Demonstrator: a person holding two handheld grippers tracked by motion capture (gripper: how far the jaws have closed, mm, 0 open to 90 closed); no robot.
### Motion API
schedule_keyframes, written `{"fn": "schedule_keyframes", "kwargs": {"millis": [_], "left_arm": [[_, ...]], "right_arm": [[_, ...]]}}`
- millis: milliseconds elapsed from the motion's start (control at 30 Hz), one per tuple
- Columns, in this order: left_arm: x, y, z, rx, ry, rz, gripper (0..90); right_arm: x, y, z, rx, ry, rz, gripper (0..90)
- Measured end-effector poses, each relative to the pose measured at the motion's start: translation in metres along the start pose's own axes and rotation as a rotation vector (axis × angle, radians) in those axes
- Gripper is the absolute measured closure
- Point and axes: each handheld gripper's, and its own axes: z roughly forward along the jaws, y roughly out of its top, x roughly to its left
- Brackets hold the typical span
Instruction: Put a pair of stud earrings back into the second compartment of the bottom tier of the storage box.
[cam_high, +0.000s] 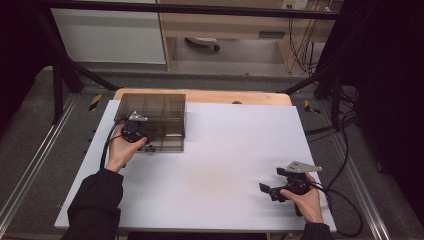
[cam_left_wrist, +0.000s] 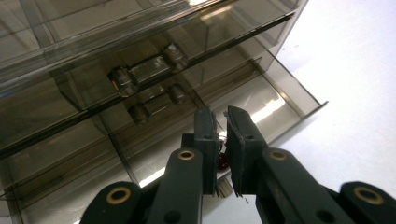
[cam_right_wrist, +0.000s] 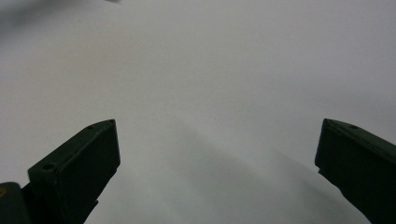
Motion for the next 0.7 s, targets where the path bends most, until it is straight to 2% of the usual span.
{"fn": "schedule_keyframes", "kwargs": {"millis": [467,700], "left_arm": [[0.004,-0.009,0.020,0.023,0.027,0.000,82.5],[0.005,-0.014,0.025,0.030,0.020,-0.002,82.4]], "right_arm": [[0.000,0.000,0.000,0.003,0.000,-0.005,0.7],[0.000,0.000,0.000,0.001,0.000,-0.005,0.7]]}}
